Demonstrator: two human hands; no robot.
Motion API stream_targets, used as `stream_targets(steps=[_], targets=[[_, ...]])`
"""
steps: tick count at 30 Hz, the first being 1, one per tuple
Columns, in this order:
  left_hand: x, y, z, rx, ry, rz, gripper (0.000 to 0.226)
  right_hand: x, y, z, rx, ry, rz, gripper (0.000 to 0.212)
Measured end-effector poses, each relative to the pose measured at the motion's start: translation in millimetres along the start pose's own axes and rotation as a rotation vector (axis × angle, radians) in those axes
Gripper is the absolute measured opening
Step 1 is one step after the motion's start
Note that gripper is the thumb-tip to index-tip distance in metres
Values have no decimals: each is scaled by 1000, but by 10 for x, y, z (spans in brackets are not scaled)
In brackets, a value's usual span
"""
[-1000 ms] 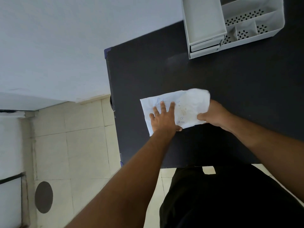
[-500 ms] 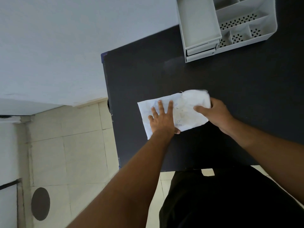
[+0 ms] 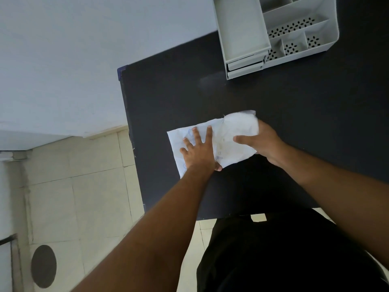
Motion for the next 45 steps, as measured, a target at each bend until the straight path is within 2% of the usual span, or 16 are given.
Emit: stream_targets(steps=[3, 8, 12, 18, 23, 28, 34, 45], targets=[[5, 0, -3, -6, 3, -3, 141, -32, 27, -7, 44, -2, -33, 63], [-8, 8, 12, 4, 20, -4, 141, -86, 52, 65, 10, -44, 16, 67], [4, 10, 3, 12, 44, -7, 140, -136, 89, 20, 63, -91, 0, 70], [-3, 23, 17, 14, 49, -11, 139, -197, 99, 65, -30, -5, 36, 71], [4, 25, 9, 14, 60, -19, 138, -184, 135, 88, -8, -129, 26, 58], [20, 28, -6, 3, 64, -24, 137, -203, 165, 31, -61, -33, 52, 53], [33, 39, -22, 2, 97, -54, 137, -105, 278, 108, -112, -161, 126, 45], [64, 106, -65, -9, 126, -112, 129, 145, 382, 304, -114, -359, 124, 36]])
Point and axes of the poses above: each hand's wrist, its own y-axis away from the middle knuckle, its own z-axis out of the back of the hand, x = y × z, the point moved 3 cm from there along -y, towards the middle knuckle, and after that the axes turned 5 degrees about x, right-handed, at the moved point
